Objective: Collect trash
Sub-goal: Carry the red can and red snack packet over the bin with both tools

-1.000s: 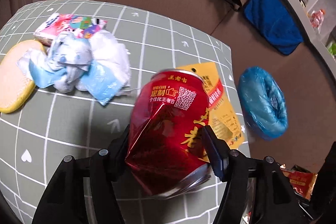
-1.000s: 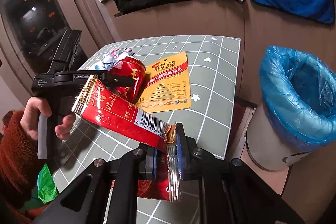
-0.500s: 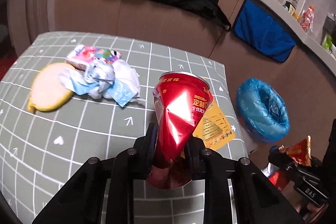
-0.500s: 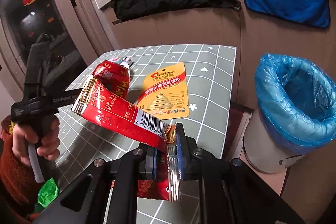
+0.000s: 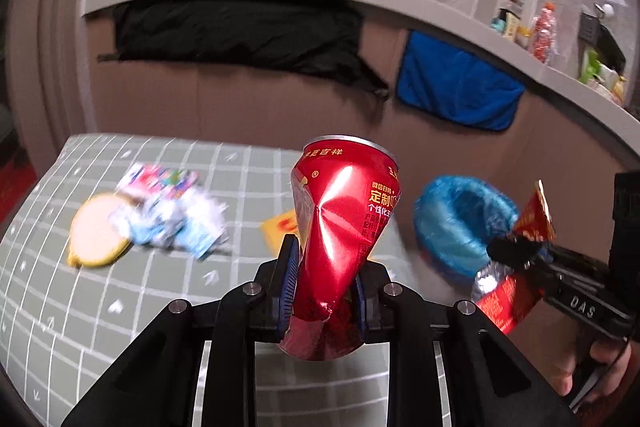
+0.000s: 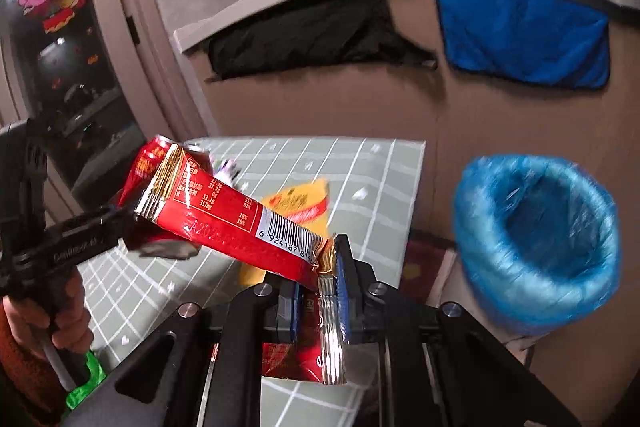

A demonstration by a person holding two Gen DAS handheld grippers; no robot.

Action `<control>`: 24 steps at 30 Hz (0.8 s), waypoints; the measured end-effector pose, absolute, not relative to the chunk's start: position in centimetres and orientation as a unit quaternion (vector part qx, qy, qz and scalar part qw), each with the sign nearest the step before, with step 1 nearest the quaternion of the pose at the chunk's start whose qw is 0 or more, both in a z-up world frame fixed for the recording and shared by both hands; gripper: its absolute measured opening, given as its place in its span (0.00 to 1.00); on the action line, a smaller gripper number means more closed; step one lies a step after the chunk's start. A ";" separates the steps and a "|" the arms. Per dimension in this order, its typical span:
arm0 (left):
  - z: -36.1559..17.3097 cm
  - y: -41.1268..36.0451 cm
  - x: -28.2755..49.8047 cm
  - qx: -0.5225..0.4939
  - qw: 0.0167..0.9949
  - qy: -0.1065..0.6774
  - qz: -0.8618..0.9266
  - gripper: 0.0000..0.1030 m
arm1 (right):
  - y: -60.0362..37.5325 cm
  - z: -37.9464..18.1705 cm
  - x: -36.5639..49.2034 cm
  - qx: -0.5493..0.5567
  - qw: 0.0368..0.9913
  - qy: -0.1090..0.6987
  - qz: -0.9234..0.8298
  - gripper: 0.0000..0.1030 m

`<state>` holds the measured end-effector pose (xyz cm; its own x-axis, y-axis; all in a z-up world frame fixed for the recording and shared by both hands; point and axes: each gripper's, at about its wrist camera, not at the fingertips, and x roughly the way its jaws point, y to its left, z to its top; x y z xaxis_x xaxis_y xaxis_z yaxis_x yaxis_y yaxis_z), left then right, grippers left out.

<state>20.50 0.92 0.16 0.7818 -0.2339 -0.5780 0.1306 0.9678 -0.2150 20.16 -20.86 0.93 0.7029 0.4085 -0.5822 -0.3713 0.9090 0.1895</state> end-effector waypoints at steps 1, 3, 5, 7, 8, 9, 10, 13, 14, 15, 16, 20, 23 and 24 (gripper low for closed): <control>0.6 0.2 20.8 -0.078 0.941 0.313 -0.104 0.24 | -21.4 1.6 20.2 0.026 0.926 0.314 0.206 0.13; 1.8 -1.8 21.6 -0.071 0.943 0.302 -0.120 0.24 | -22.8 3.1 20.4 0.018 0.937 0.294 0.189 0.13; 2.8 -3.6 22.3 -0.061 0.945 0.291 -0.134 0.24 | -24.2 4.3 20.6 0.013 0.945 0.277 0.176 0.13; 4.0 -6.1 23.3 -0.048 0.948 0.277 -0.152 0.24 | -26.0 5.4 21.1 0.009 0.952 0.262 0.158 0.13; 4.6 -7.5 23.9 -0.040 0.948 0.269 -0.163 0.24 | -26.8 5.7 21.2 0.007 0.955 0.256 0.149 0.13; 5.1 -8.8 24.6 -0.035 0.949 0.264 -0.172 0.24 | -28.1 6.1 21.6 0.004 0.959 0.249 0.132 0.13; 5.3 -9.9 25.1 -0.031 0.948 0.259 -0.180 0.24 | -28.9 6.3 21.9 0.003 0.962 0.246 0.121 0.13; 5.9 -13.6 26.9 -0.018 0.945 0.250 -0.209 0.24 | -32.0 6.6 22.9 0.010 0.967 0.240 0.088 0.13; 5.9 -14.7 27.4 -0.014 0.944 0.250 -0.216 0.24 | -33.0 6.6 23.2 0.016 0.967 0.239 0.080 0.13; 5.8 -15.8 28.0 -0.008 0.942 0.252 -0.223 0.24 | -34.3 6.6 23.5 0.024 0.968 0.238 0.069 0.13; 5.6 -16.9 28.7 -0.004 0.940 0.254 -0.228 0.24 | -35.1 6.6 23.8 0.029 0.969 0.238 0.062 0.13; 4.3 -20.0 31.1 0.005 0.932 0.272 -0.238 0.24 | -38.2 5.6 25.2 0.043 0.968 0.245 0.032 0.13; 3.1 -21.3 32.2 0.008 0.927 0.285 -0.243 0.24 | -39.8 4.6 26.2 0.054 0.965 0.255 0.021 0.13; 2.5 -21.8 32.7 0.009 0.925 0.292 -0.243 0.24 | -40.4 4.1 26.5 0.059 0.964 0.259 0.018 0.13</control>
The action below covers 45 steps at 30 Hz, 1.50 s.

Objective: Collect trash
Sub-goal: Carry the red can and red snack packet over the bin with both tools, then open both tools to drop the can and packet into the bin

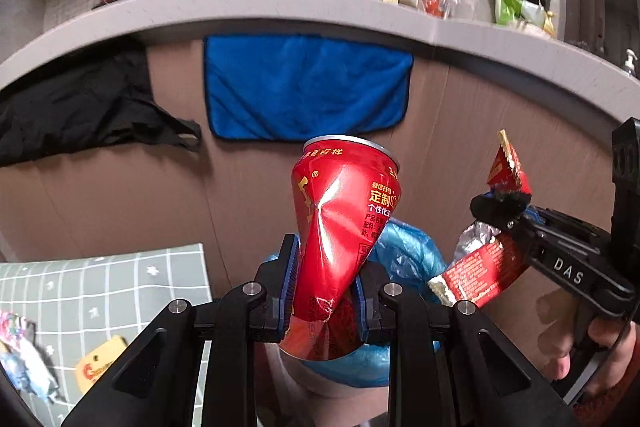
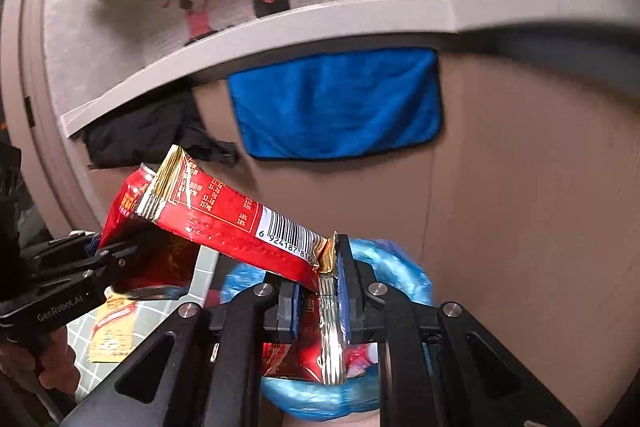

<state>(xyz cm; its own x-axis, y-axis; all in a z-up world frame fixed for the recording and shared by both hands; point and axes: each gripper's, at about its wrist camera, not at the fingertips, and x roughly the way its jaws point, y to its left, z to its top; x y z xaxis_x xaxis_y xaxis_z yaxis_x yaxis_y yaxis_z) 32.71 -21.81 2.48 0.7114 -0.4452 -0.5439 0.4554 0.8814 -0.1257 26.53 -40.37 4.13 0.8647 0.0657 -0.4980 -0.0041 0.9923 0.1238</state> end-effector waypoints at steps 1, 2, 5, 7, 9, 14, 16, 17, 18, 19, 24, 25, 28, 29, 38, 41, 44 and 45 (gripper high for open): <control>2.0 -22.1 33.0 0.008 0.923 0.296 -0.244 0.24 | -40.7 3.8 26.8 0.062 0.963 0.263 0.017 0.13; 1.5 -22.4 33.5 0.004 0.921 0.304 -0.244 0.24 | -41.1 3.3 27.2 0.066 0.961 0.268 0.015 0.13; -0.2 -23.2 34.8 -0.002 0.915 0.321 -0.245 0.24 | -41.6 2.2 28.2 0.071 0.957 0.281 0.013 0.14; -1.1 -23.5 35.5 -0.002 0.913 0.329 -0.243 0.24 | -41.7 1.4 28.9 0.072 0.955 0.289 0.014 0.14; -2.1 -23.8 36.3 -0.001 0.909 0.338 -0.242 0.24 | -41.6 0.6 29.6 0.073 0.953 0.295 0.013 0.14; -3.5 -24.4 37.7 -0.006 0.903 0.356 -0.241 0.24 | -41.8 -0.9 30.8 0.075 0.948 0.308 0.012 0.14; -4.0 -24.6 38.2 -0.012 0.900 0.364 -0.242 0.24 | -42.0 -1.5 31.6 0.076 0.946 0.314 0.012 0.14; -4.3 -24.7 38.5 -0.014 0.898 0.368 -0.241 0.24 | -42.0 -1.8 31.9 0.077 0.945 0.318 0.012 0.14; -4.5 -24.8 38.8 -0.015 0.897 0.371 -0.241 0.24 | -42.0 -1.9 32.1 0.077 0.944 0.319 0.012 0.14; -4.7 -24.9 39.0 -0.016 0.895 0.374 -0.242 0.24 | -42.0 -2.1 32.4 0.078 0.943 0.322 0.013 0.14; -5.2 -25.3 39.6 -0.020 0.892 0.381 -0.241 0.24 | -42.2 -2.7 32.8 0.081 0.941 0.327 0.010 0.14; -5.2 -25.3 39.7 -0.024 0.891 0.381 -0.244 0.24 | -42.3 -2.8 32.9 0.085 0.940 0.329 0.011 0.16; -5.1 -25.4 40.0 -0.042 0.889 0.379 -0.255 0.30 | -42.5 -3.1 32.9 0.096 0.937 0.335 0.014 0.36; -5.0 -25.5 40.0 -0.045 0.887 0.379 -0.258 0.43 | -42.5 -3.1 32.9 0.096 0.936 0.338 0.012 0.47; -1.7 -21.2 39.5 -0.075 0.903 0.358 -0.224 0.53 | -42.1 -2.3 30.8 0.092 0.938 0.335 0.000 0.63; -1.0 -18.3 38.5 -0.087 0.907 0.356 -0.209 0.53 | -41.6 -1.7 29.8 0.094 0.938 0.332 0.004 0.63; -0.6 -15.1 36.8 -0.096 0.910 0.354 -0.191 0.53 | -40.5 -1.1 29.0 0.102 0.938 0.330 0.017 0.63; -0.7 -14.0 36.2 -0.097 0.912 0.354 -0.185 0.53 | -39.9 -0.9 28.7 0.104 0.938 0.329 0.024 0.63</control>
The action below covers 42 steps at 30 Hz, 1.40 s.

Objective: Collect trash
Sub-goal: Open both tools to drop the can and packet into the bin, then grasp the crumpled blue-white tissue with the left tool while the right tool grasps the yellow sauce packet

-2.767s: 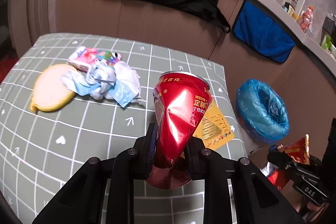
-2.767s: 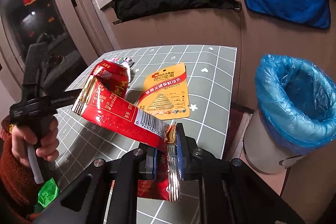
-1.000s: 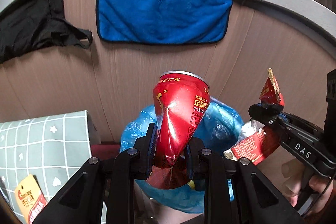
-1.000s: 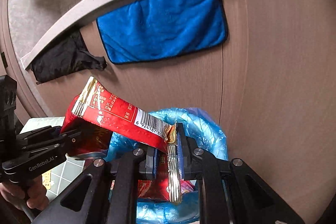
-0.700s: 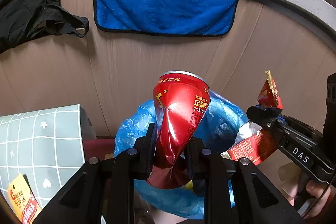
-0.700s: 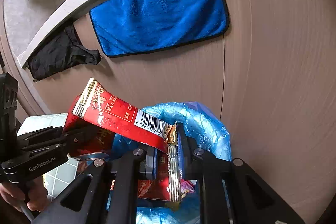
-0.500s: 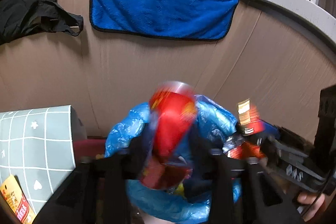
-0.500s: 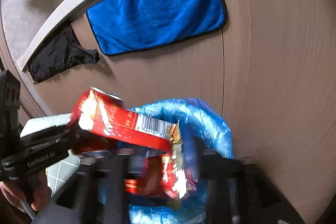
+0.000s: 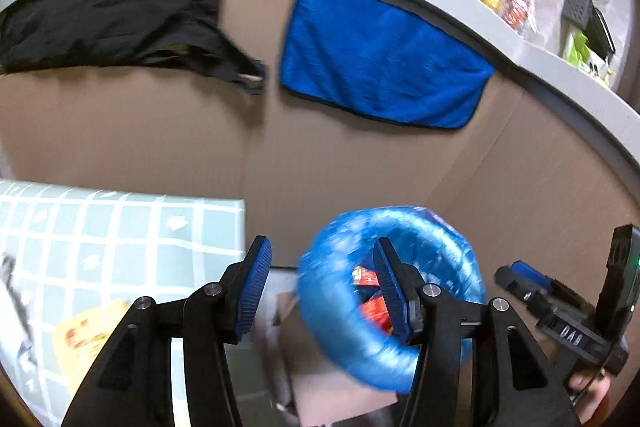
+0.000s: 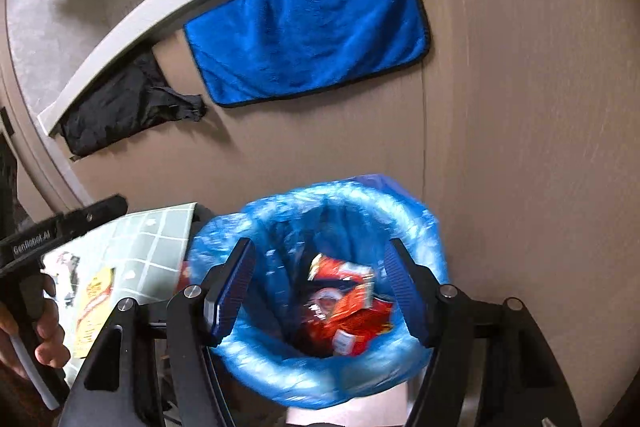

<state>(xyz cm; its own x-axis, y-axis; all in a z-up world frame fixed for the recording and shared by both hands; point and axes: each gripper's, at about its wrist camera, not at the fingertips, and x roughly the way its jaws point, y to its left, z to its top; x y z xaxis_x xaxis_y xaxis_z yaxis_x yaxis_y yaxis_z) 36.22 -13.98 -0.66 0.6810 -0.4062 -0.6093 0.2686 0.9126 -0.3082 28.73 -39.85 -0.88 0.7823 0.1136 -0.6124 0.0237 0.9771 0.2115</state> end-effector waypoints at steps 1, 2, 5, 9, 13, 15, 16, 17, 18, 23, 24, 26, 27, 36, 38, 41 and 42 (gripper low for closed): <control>-0.6 -13.0 35.6 -0.097 0.913 0.354 -0.179 0.53 | -39.2 -0.7 28.5 0.106 0.938 0.327 0.031 0.63; -0.6 -12.1 35.1 -0.095 0.914 0.354 -0.174 0.53 | -38.3 -0.5 28.2 0.108 0.939 0.325 0.041 0.63; -0.9 -8.0 33.1 -0.084 0.915 0.361 -0.156 0.53 | -35.5 0.0 27.7 0.111 0.938 0.322 0.069 0.63; -1.3 -2.1 30.5 -0.067 0.925 0.358 -0.112 0.53 | -29.4 0.0 27.6 0.104 0.930 0.332 0.121 0.63; -1.6 5.1 28.1 -0.079 0.934 0.343 -0.050 0.53 | -22.8 -1.3 28.3 0.083 0.909 0.367 0.180 0.63; -2.0 9.2 27.0 -0.100 0.935 0.341 -0.022 0.53 | -19.4 -2.3 28.6 0.066 0.898 0.385 0.203 0.63; -2.2 10.7 26.6 -0.106 0.934 0.340 -0.010 0.53 | -18.1 -2.7 28.7 0.059 0.894 0.391 0.211 0.63; -2.4 12.1 26.2 -0.113 0.934 0.340 0.001 0.53 | -16.8 -3.2 28.8 0.051 0.890 0.397 0.217 0.63; -2.7 13.8 25.7 -0.121 0.933 0.340 0.013 0.53 | -15.5 -3.8 29.1 0.044 0.887 0.404 0.220 0.63; -4.2 19.7 23.2 -0.149 0.927 0.342 0.046 0.53 | -12.1 -6.6 30.6 0.033 0.873 0.436 0.217 0.63; -4.7 20.7 22.7 -0.154 0.925 0.344 0.050 0.52 | -11.8 -7.2 31.0 0.036 0.869 0.445 0.213 0.63; -5.2 21.6 22.2 -0.160 0.923 0.345 0.055 0.53 | -11.2 -8.3 31.6 0.042 0.863 0.461 0.204 0.63; -5.6 22.5 21.8 -0.166 0.922 0.346 0.056 0.52 | -11.1 -8.8 31.8 0.046 0.858 0.469 0.204 0.63; -7.3 24.6 21.6 -0.196 0.913 0.353 0.053 0.53 | -5.1 -10.2 31.2 -0.052 0.853 0.477 0.207 0.92; -7.5 24.7 21.5 -0.199 0.913 0.354 0.052 0.53 | -3.7 -10.7 30.8 -0.101 0.853 0.471 0.203 0.96; -7.7 24.7 21.5 -0.195 0.913 0.356 0.050 0.53 | -3.0 -11.0 30.8 -0.129 0.849 0.469 0.207 0.97; -7.8 24.6 21.5 -0.192 0.913 0.357 0.049 0.53 | -3.1 -11.0 31.0 -0.123 0.847 0.473 0.211 0.98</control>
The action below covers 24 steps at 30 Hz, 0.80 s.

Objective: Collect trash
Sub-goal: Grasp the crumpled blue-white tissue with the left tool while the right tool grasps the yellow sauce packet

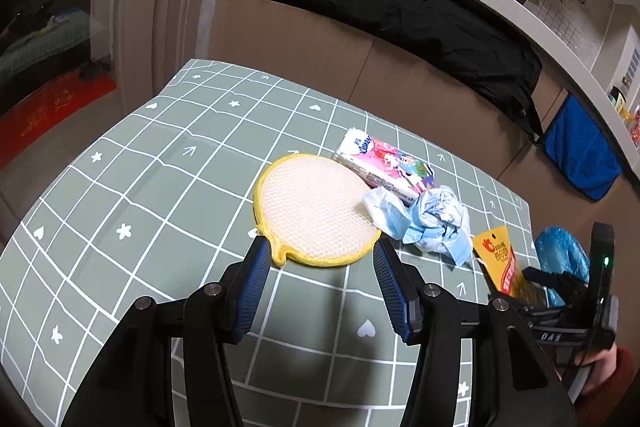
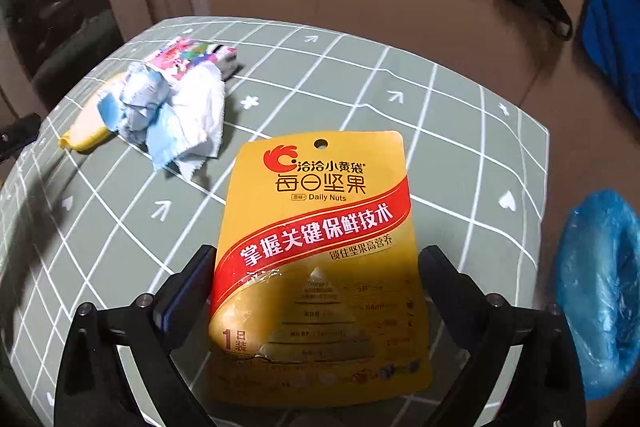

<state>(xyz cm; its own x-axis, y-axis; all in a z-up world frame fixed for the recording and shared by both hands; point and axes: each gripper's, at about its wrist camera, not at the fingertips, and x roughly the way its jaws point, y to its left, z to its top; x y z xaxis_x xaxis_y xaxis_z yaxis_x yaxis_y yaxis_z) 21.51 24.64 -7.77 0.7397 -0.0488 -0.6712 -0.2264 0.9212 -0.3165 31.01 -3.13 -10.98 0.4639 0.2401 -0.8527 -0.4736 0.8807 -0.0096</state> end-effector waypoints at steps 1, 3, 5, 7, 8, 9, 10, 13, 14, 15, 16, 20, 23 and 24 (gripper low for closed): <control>-7.8 24.5 21.5 -0.192 0.913 0.358 0.047 0.53 | -3.2 -11.0 31.2 -0.126 0.844 0.475 0.215 0.98; -7.9 24.3 21.6 -0.191 0.913 0.359 0.043 0.53 | -3.3 -11.0 31.2 -0.134 0.844 0.471 0.219 0.96; -7.9 23.9 21.6 -0.189 0.913 0.360 0.038 0.53 | -3.6 -10.7 31.0 -0.128 0.851 0.463 0.212 0.88; -7.9 23.4 21.8 -0.184 0.912 0.364 0.031 0.53 | -4.2 -10.1 30.8 -0.119 0.856 0.456 0.213 0.55; -7.9 23.2 21.9 -0.183 0.912 0.365 0.028 0.53 | -4.6 -9.7 30.8 -0.109 0.855 0.458 0.220 0.46; -7.8 23.0 22.1 -0.181 0.912 0.366 0.025 0.53 | -4.8 -9.3 31.1 -0.095 0.851 0.462 0.230 0.32; -7.7 22.7 22.2 -0.180 0.913 0.366 0.023 0.53 | -5.1 -9.0 31.0 -0.084 0.850 0.463 0.236 0.25; -7.4 22.1 22.6 -0.177 0.914 0.365 0.019 0.53 | -5.8 -8.0 30.3 -0.079 0.856 0.452 0.236 0.20; -7.4 21.8 22.8 -0.176 0.914 0.366 0.017 0.53 | -5.9 -7.8 30.1 -0.079 0.858 0.449 0.237 0.19; -7.3 21.6 22.9 -0.176 0.913 0.367 0.015 0.53 | -6.2 -7.4 29.7 -0.075 0.859 0.446 0.242 0.18; -7.3 21.2 23.2 -0.177 0.912 0.370 0.012 0.53 | -6.1 -7.2 29.4 -0.072 0.858 0.445 0.245 0.18; -6.7 19.0 24.8 -0.166 0.913 0.373 -0.008 0.53 | -6.1 -6.7 28.5 -0.067 0.859 0.441 0.250 0.18; -6.0 17.4 26.3 -0.147 0.919 0.366 -0.002 0.53 | -6.5 -6.3 27.7 -0.064 0.862 0.435 0.252 0.18; -5.9 16.7 26.9 -0.136 0.922 0.363 0.006 0.53 | -6.7 -6.1 27.3 -0.063 0.863 0.433 0.252 0.18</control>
